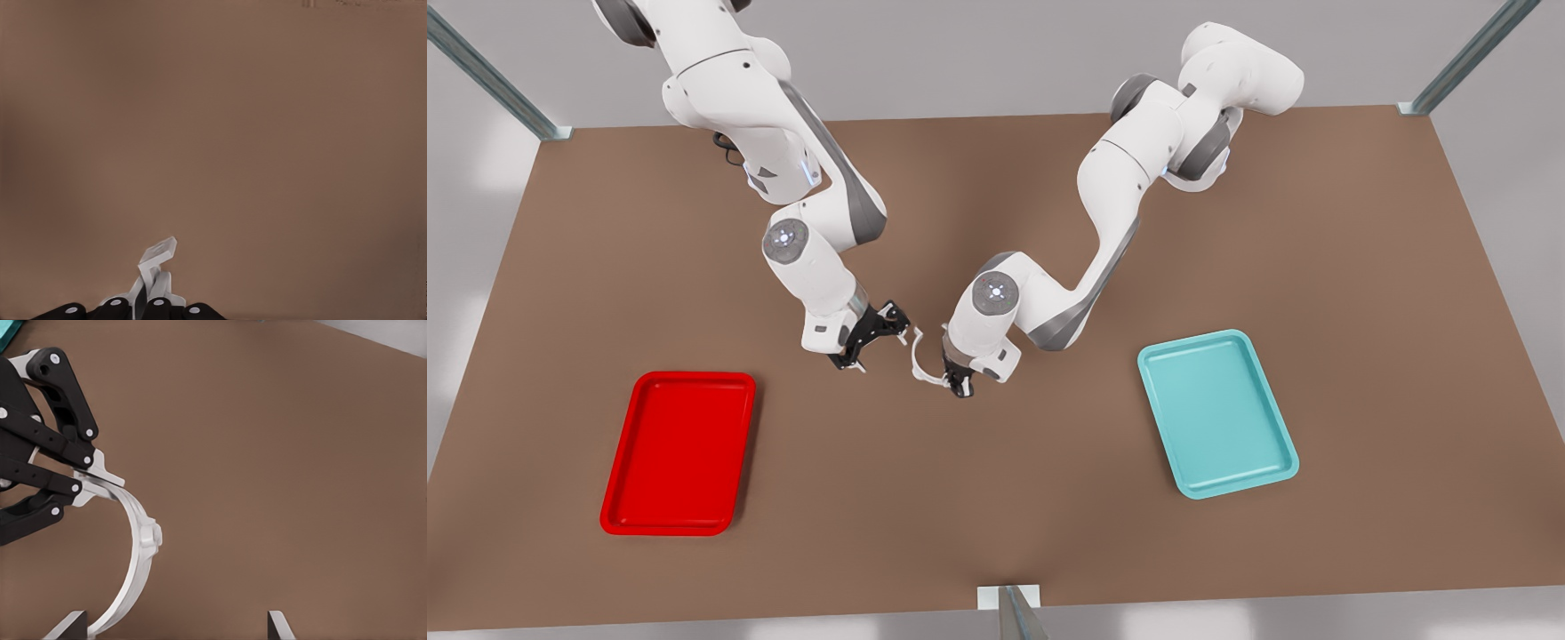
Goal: Take the drainage pipe clamp from the left arm, pass it to the right arm, and place it in the plate on the right side
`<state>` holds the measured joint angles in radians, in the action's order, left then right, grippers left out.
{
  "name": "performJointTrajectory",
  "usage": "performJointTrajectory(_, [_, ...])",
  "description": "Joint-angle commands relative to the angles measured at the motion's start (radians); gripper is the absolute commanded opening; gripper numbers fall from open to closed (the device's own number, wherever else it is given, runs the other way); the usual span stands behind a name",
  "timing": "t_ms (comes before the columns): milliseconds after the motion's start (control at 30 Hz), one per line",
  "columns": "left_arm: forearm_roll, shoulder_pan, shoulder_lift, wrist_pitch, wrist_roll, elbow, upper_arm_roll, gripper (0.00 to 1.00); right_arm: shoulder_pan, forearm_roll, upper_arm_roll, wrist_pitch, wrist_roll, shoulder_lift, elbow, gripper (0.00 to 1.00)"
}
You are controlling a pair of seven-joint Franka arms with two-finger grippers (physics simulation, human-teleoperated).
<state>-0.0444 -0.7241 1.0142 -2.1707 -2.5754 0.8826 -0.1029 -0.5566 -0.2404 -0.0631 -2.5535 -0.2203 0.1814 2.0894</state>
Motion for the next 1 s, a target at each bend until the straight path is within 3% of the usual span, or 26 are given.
performJointTrajectory(0, [0.003,0.0,-0.002,-0.008,-0.14,-0.001,0.0,0.21,-0.006,-0.008,0.0,-0.01,-0.022,0.001,0.001,1.0])
performJointTrajectory(567, [0.003,0.0,-0.005,-0.008,-0.147,-0.001,0.0,0.21,-0.063,-0.022,0.0,-0.122,-0.021,0.115,-0.02,1.0])
performJointTrajectory(967, [0.001,0.002,-0.006,-0.012,-0.149,-0.001,-0.003,0.21,-0.074,-0.02,-0.003,-0.073,-0.033,0.128,-0.028,1.0])
